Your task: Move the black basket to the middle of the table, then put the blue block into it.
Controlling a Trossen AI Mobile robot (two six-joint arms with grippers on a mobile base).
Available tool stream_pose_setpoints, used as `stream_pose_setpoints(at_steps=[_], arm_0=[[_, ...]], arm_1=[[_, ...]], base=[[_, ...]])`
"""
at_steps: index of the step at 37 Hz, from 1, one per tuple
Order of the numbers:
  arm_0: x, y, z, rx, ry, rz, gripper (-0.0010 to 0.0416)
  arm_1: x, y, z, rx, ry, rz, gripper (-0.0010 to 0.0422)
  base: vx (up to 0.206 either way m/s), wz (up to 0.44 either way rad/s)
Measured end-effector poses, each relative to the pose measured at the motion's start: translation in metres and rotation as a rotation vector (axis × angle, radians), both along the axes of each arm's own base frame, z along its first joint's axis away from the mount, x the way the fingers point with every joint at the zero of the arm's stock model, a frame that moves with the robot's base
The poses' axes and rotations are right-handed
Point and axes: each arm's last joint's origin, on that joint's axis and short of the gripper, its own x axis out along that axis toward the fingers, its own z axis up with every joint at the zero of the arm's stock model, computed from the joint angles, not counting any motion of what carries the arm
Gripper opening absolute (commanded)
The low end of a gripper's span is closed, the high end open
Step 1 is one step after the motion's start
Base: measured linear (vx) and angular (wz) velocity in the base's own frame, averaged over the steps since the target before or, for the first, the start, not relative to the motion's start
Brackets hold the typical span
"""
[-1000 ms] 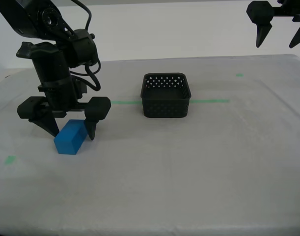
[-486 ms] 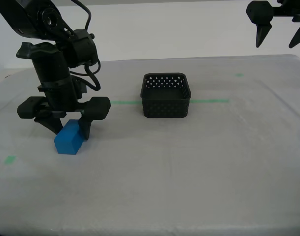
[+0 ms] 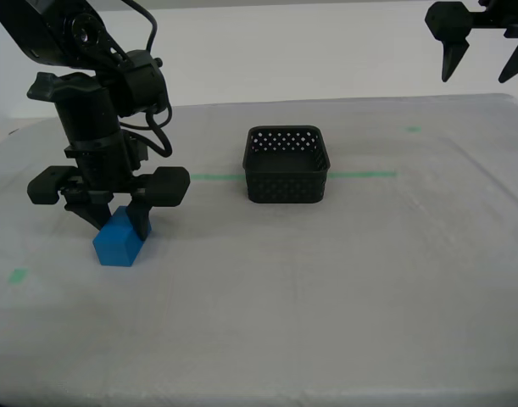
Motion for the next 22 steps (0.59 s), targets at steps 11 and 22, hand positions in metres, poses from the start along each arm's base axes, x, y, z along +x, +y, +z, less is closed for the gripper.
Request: stream_pose_setpoints(at_steps=[11,22], arm_0=[[0.0,0.0003,0.0,0.0,0.0,0.001,0.0399],[0.0,0.0001,0.0,0.0,0.0,0.0,0.0399]], arm_1=[[-0.0013,0.0007,-0.0003,0.005,0.012,0.019,-0.0003],[-0.0029,0.0014,0.0087,0.027,0.06,0.037,-0.0001]], base=[[0.0,0.0],[0.0,0.0]])
